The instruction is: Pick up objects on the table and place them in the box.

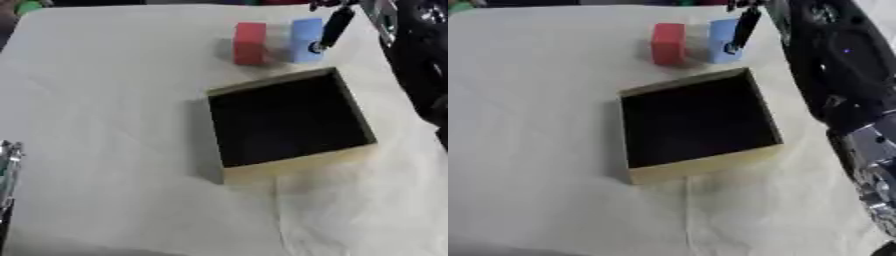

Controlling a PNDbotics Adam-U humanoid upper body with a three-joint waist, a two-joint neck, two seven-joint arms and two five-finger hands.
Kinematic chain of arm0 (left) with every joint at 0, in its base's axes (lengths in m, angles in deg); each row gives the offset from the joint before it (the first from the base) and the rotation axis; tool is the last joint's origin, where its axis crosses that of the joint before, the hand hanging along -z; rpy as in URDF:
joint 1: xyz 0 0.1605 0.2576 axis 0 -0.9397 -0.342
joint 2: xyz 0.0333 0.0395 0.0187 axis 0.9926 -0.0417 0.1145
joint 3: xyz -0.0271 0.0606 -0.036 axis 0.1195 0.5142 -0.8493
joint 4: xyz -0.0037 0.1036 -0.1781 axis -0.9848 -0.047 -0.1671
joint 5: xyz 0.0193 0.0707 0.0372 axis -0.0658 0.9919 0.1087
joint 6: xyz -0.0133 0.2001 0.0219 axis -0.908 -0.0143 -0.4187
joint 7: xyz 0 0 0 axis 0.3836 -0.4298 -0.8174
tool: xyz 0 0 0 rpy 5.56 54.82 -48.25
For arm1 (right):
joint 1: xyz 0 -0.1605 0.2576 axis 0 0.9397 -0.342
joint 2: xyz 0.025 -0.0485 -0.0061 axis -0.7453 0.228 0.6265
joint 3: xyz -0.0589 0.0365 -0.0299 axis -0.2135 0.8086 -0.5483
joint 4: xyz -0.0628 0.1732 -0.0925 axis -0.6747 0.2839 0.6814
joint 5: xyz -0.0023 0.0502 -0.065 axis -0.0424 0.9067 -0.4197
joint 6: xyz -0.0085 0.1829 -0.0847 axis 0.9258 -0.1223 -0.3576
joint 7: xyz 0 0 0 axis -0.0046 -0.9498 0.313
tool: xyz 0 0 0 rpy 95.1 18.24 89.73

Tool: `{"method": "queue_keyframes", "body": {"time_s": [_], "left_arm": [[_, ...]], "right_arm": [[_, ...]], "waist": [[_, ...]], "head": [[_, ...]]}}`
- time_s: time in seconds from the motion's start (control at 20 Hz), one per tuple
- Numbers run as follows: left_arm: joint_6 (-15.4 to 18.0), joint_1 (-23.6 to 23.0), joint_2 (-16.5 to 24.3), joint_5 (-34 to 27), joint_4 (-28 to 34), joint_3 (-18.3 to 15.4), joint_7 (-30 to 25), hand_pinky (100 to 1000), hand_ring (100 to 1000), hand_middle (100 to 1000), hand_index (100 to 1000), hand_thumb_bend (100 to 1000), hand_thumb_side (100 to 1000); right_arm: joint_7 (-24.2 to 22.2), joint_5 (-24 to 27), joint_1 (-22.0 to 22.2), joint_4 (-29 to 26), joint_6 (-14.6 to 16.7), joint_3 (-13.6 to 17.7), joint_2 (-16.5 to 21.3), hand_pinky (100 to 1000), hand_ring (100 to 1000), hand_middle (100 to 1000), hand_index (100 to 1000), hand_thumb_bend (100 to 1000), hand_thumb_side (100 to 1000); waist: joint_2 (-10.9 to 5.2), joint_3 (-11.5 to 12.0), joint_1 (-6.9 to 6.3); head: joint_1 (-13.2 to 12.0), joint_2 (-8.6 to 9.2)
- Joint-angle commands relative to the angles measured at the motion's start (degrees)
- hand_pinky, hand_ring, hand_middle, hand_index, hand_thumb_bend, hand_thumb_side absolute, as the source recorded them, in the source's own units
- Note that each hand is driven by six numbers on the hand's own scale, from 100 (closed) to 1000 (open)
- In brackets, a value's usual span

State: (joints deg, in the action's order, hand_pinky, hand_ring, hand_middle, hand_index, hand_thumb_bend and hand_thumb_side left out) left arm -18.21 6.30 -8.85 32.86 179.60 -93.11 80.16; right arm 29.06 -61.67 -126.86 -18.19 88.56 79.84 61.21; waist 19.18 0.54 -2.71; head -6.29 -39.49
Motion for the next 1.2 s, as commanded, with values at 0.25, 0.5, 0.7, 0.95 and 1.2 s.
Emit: {"method": "queue_keyframes", "body": {"time_s": [0.25, 0.5, 0.7, 0.95, 1.2], "left_arm": [[0.2, 0.8, 1.4, -0.1, 0.8, -0.1, -0.1, 762, 707, 736, 943, 102, 887], [0.2, 1.0, 1.4, -0.3, 0.8, -0.1, -0.2, 760, 706, 735, 943, 100, 891], [0.2, 1.1, 1.3, -0.3, 0.8, 0.0, -0.3, 760, 705, 735, 943, 100, 892], [0.2, 1.0, 1.2, -0.3, 0.8, 0.0, -0.3, 760, 705, 734, 942, 100, 892], [0.2, 1.0, 1.2, -0.4, 0.8, 0.0, -0.4, 760, 705, 734, 942, 100, 892]], "right_arm": [[1.6, -3.3, -2.1, 1.8, -0.9, 0.8, -1.2, 881, 971, 978, 1000, 369, 420], [2.5, -3.9, -2.2, 2.7, -1.3, 1.3, -1.9, 879, 967, 973, 1000, 360, 426], [2.9, -4.7, -2.1, 3.7, -2.0, 1.4, -2.4, 877, 967, 967, 1000, 357, 427], [3.5, -6.5, -2.0, 5.2, -2.9, 1.7, -2.7, 867, 957, 918, 1000, 337, 432], [6.3, -7.5, -2.0, 4.8, -2.9, 1.7, -2.9, 840, 911, 831, 956, 290, 403]], "waist": [[-0.75, 0.7, -0.18], [-0.38, 1.1, -0.15], [-0.16, 1.3, -0.18], [-0.02, 1.5, -0.27], [-0.03, 1.4, -0.33]], "head": [[1.0, 1.93], [1.3, 2.23], [1.5, 2.46], [1.6, 2.55], [1.5, 2.38]]}}
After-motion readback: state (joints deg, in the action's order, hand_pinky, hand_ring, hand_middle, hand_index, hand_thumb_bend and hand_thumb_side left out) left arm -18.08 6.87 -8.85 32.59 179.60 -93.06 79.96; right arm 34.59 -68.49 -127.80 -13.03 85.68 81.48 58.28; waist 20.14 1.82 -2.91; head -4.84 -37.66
